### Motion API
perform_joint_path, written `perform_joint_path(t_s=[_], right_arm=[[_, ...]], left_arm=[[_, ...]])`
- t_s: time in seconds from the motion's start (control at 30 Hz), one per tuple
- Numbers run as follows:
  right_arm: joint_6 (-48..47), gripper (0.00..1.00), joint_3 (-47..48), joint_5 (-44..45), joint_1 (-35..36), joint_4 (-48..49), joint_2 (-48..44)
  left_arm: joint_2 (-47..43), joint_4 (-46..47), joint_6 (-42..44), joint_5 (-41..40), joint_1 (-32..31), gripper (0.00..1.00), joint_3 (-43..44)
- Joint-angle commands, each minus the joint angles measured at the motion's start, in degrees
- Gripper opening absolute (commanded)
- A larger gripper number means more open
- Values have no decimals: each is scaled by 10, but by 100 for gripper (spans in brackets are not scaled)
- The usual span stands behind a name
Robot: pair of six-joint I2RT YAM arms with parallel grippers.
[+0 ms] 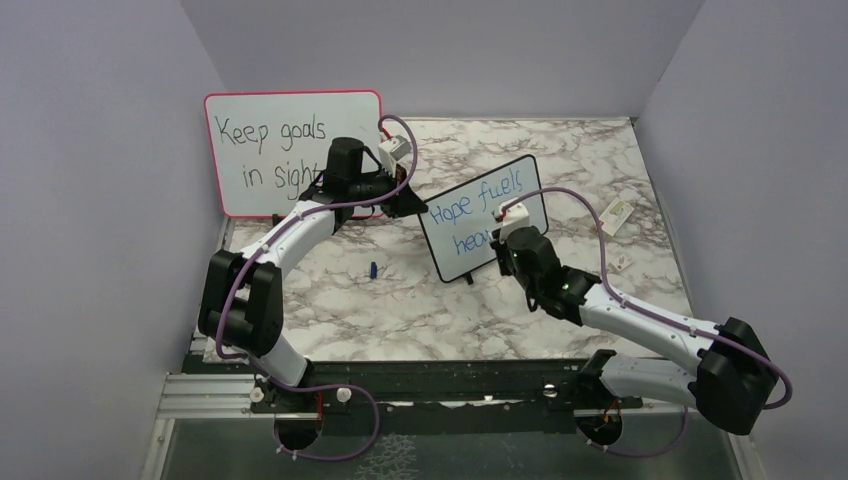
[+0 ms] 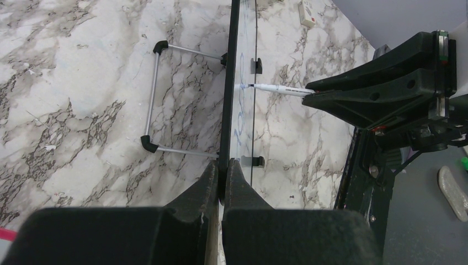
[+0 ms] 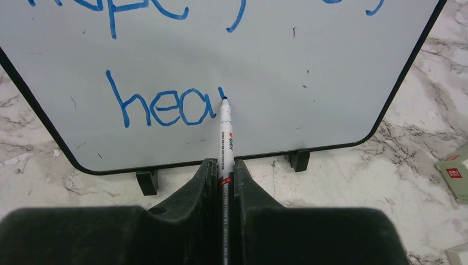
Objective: Write a sentence on the whiteboard
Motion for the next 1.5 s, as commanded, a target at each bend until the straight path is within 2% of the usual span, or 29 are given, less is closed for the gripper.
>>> perform_joint_path(t_s=[0.0,0.5,1.1,1.47], right_arm=[[-8,1,22,-1,-6,38,10],[-4,1,9,21,-20,52,4],[1,1,-12,-8,-31,8,-43],[3,1,-27,-35,-48,15,-51]], left_arm=[[23,-51,24,-21,-12,0,-5],[23,-51,25,-21,-12,0,-5],[21,-54,26,-28,-12,0,-3],[23,-55,26,-28,-12,0,-3]])
